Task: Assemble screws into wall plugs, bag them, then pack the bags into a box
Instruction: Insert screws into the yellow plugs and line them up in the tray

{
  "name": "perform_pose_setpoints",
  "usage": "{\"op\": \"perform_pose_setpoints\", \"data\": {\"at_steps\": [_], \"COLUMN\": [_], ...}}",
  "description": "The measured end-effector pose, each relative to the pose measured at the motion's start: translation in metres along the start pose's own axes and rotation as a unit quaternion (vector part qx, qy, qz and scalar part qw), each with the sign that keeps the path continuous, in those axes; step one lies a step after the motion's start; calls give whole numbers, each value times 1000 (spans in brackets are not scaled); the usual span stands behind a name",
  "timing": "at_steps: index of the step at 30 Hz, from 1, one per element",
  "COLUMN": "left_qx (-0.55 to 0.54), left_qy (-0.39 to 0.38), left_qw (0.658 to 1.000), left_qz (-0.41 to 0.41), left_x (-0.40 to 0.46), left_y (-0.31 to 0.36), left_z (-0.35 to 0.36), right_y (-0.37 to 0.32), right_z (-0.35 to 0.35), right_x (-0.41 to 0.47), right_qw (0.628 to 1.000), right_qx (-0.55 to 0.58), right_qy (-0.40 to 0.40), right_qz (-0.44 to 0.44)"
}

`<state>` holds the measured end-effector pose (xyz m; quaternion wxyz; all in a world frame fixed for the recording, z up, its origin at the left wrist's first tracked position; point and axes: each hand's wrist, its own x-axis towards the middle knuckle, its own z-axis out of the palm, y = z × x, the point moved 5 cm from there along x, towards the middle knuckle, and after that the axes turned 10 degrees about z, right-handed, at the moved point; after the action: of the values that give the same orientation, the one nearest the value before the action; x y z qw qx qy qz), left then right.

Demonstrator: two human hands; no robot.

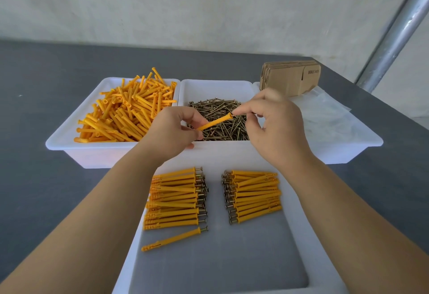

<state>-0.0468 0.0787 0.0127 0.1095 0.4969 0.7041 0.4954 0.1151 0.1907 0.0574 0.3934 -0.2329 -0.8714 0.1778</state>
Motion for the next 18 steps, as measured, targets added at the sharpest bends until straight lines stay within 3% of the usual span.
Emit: {"op": "perform_pose_setpoints", "data": {"at_steps": [7, 11, 14, 16, 18], "left_qx": [51, 48, -6, -50, -74], "left_qy": [-22, -60, -57, -37, -23], "left_qw": [998, 993, 995, 995, 994], "left_qz": [39, 85, 81, 74, 79], "left_x": [0, -4, -6, -6, -5], "left_y": [10, 24, 27, 28, 28], "left_z": [5, 23, 27, 24, 21], "right_y": [-12, -24, -26, -20, -16], "right_z": [9, 22, 10, 1, 0], "right_x": [-2, -12, -12, -10, -8], "right_qw": [995, 993, 987, 987, 994], "right_qx": [-82, 29, 157, 142, 78], "right_qy": [-46, -108, -12, 67, 68], "right_qz": [-17, -23, -22, -20, -23]}}
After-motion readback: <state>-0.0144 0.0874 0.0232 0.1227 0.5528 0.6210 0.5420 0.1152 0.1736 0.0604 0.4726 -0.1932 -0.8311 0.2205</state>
